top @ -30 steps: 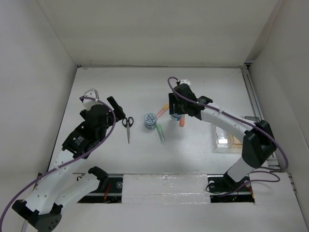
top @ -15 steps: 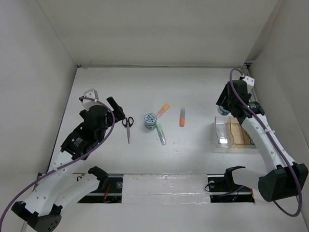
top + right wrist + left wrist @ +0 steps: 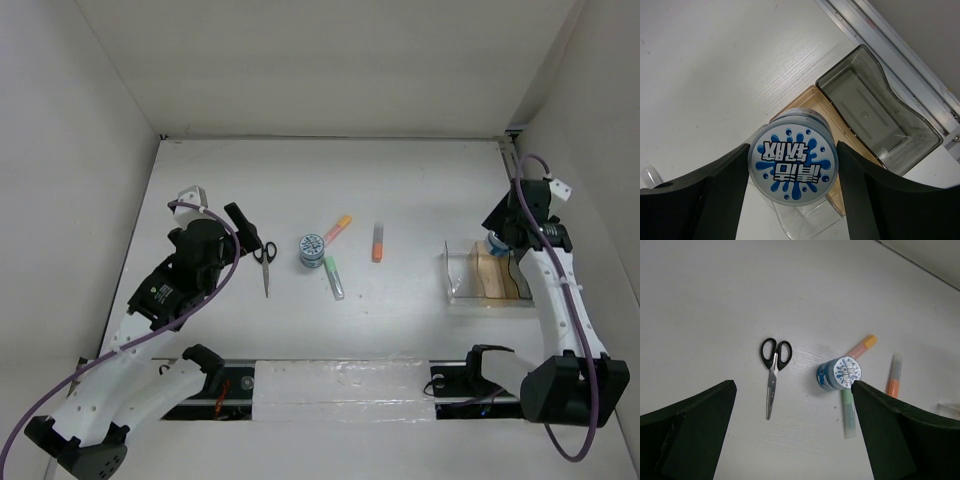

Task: Sort the stationery into containers
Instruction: Place the stationery in the storage box.

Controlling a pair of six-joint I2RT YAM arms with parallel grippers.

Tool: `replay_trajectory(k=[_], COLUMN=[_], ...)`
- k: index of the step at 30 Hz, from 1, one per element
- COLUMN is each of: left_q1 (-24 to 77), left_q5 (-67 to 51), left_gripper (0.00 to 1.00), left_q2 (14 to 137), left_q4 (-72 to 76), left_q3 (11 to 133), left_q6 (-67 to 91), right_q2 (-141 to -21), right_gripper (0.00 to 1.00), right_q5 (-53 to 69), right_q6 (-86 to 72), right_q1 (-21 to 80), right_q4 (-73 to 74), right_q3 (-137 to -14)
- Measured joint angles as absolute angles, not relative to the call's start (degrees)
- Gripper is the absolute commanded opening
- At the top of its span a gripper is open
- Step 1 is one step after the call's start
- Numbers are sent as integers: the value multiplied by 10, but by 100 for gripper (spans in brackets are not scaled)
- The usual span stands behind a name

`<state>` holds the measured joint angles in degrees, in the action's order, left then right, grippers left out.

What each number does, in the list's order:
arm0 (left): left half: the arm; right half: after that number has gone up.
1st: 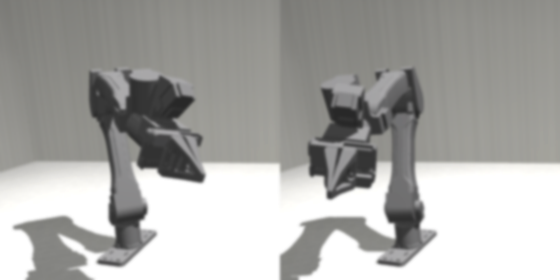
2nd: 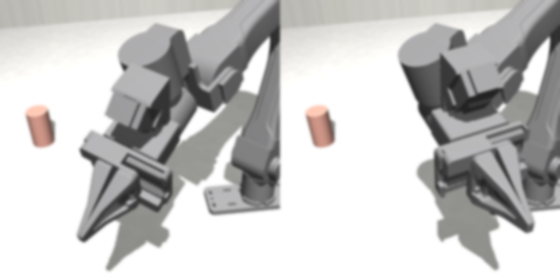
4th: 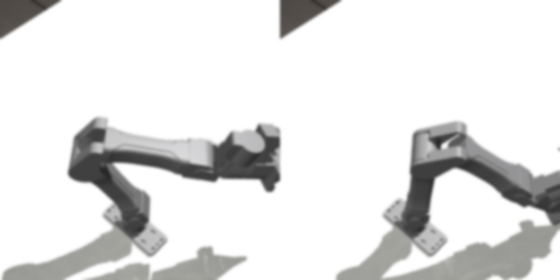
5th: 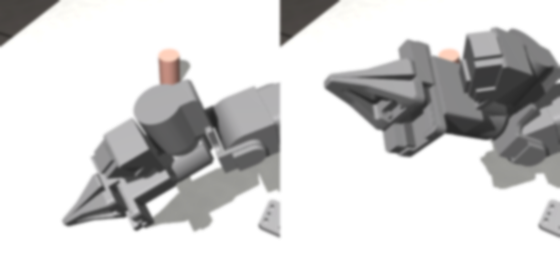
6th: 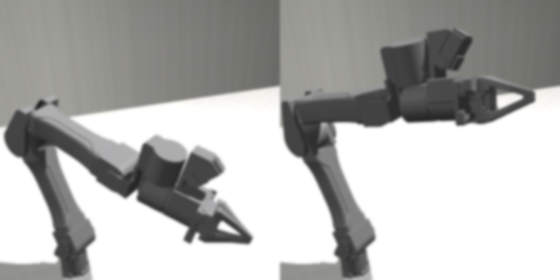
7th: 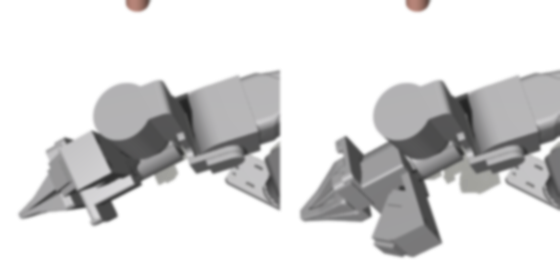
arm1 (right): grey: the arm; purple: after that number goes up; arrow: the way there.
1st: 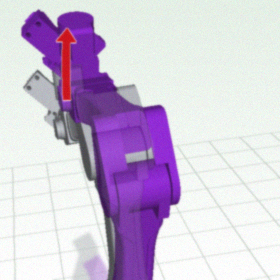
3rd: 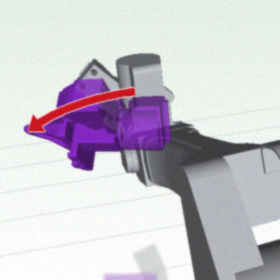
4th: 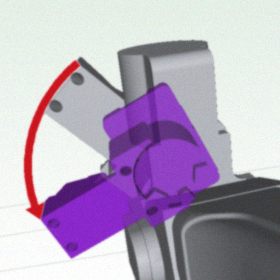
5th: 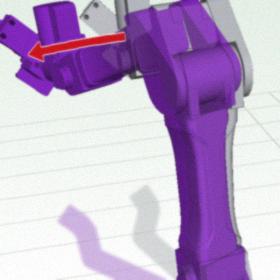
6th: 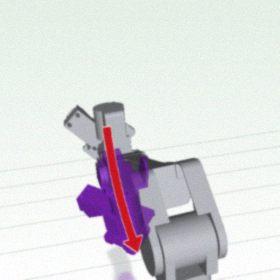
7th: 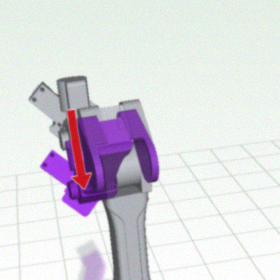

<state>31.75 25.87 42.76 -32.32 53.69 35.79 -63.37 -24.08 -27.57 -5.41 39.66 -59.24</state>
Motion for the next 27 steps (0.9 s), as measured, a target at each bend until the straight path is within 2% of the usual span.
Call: replay_trajectory(k=[27], left_q1=[317], left_q5=[239], left_gripper=[100], left_q2=[423], left_q4=[-318], left_q3=[537], left_q6=[343], right_q2=[-699], right_gripper=[0], right_q5=[-240], right_q6=[-313], right_q1=[-90], right_q4=[363], right_q3=[-545])
